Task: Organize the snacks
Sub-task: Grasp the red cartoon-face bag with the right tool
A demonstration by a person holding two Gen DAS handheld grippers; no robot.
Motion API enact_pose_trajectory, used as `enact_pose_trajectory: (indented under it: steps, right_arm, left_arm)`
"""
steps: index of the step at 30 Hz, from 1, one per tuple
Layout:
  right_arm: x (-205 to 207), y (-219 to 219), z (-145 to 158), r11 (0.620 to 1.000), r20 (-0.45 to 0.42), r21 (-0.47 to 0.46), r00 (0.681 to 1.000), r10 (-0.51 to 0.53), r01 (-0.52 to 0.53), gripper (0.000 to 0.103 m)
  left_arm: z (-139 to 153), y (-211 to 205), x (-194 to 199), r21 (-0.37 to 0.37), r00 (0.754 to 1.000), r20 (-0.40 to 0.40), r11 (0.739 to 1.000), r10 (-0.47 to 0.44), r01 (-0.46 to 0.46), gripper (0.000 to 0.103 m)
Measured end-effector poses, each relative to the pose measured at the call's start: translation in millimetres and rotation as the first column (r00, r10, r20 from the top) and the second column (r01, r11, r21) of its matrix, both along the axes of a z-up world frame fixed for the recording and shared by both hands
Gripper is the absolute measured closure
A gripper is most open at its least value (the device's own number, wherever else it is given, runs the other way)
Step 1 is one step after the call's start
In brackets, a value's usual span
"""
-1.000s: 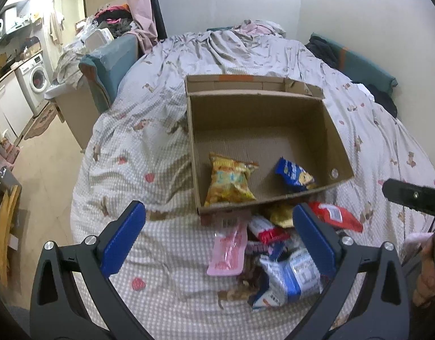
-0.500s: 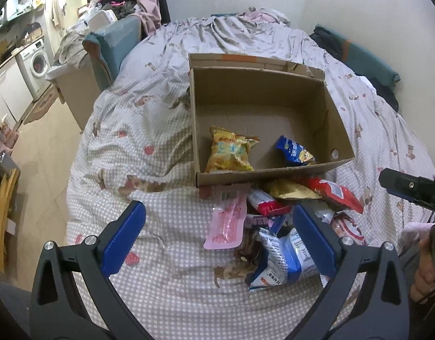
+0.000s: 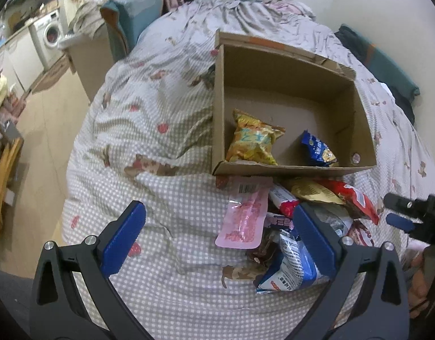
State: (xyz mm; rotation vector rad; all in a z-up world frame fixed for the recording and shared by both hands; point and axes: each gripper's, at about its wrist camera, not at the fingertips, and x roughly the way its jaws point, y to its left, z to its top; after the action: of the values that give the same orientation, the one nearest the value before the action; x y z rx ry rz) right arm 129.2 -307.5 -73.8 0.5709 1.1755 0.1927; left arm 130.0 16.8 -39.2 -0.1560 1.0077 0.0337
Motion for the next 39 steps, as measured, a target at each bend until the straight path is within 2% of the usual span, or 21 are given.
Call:
enact_pose_trajectory:
  steps: [7,9,10,13,15,16,20,22,24,29,30,31,32,37,39]
  right_arm:
    - [17,29,-4,0.988,-0.020,-0.117,0.995,0.098,-0.100,0.009]
    - [20,43,-3,0.979,-0.004,-0.142,0.989,0.148,-0.147,0.006]
    - [20,52,-2,0.971,0.006,-0.162,0.984,0.177,-0.174,0.003]
    - [22,75,-6,0.930,0.007,-0.268,0.964,0.264,-0.253,0.002]
    - [27,81,-11,0.896,-0.006,-0.355,0.959,0.284,-0.268,0.003]
    - [29,79,-14,0.889,-0.014,-0.377,0.962,0.274,-0.259,0.005]
    - [37,59,-8,0.913,0.001,-0.352,0.975,0.221,-0.206,0.027]
    - [40,56,-9,0.918,-0.010,-0.329,0.972,0.233,-0.224,0.033]
    - [44,60,-9,0.915,-0.009,-0.325,0.969,0.249,-0.238,0.033]
    - [50,87,-9,0.853,0.004,-0.422,0.941,0.339,-0.306,0.034]
    - [50,92,-12,0.839,0.004,-0.438,0.933,0.359,-0.321,0.040]
    - [49,95,-12,0.823,0.006,-0.459,0.926,0.378,-0.333,0.057]
    - [48,99,-11,0.804,0.003,-0.481,0.916,0.400,-0.349,0.065]
    - [25,98,9,0.772,0.054,-0.513,0.883,0.467,-0.377,0.075]
    - [13,89,23,0.792,0.089,-0.487,0.882,0.463,-0.367,0.077]
  left_arm:
    - [-9,5,7,-0.031,0.999,-0.041,0.999,0.028,-0.030,0.001]
    - [-9,5,8,-0.034,0.999,-0.042,0.999,0.028,-0.030,0.001]
    - [-9,5,8,-0.031,0.999,-0.040,0.999,0.028,-0.029,0.001]
    - [-9,4,8,-0.021,0.999,-0.038,0.999,0.026,-0.027,0.001]
    - [-10,4,8,-0.023,0.999,-0.042,0.999,0.028,-0.029,0.001]
    - [-10,5,8,-0.024,0.999,-0.044,0.999,0.029,-0.030,0.001]
    - [-12,5,8,-0.031,0.998,-0.049,0.999,0.028,-0.030,0.001]
    - [-13,2,9,-0.032,0.998,-0.052,0.999,0.022,-0.024,0.001]
    - [-14,-2,10,-0.024,0.999,-0.053,1.000,0.011,-0.012,0.001]
    - [-15,-5,10,0.001,0.999,-0.047,1.000,0.003,-0.003,0.001]
    - [-15,-5,10,0.000,0.999,-0.048,1.000,0.004,-0.004,0.001]
    - [-15,-4,10,0.000,0.999,-0.048,1.000,0.006,-0.006,0.001]
    - [-14,-3,10,0.002,0.999,-0.046,1.000,0.009,-0.009,0.001]
    - [-12,3,9,-0.002,0.999,-0.037,1.000,0.022,-0.022,0.001]
    - [-13,4,10,-0.016,0.999,-0.045,1.000,0.027,-0.027,0.001]
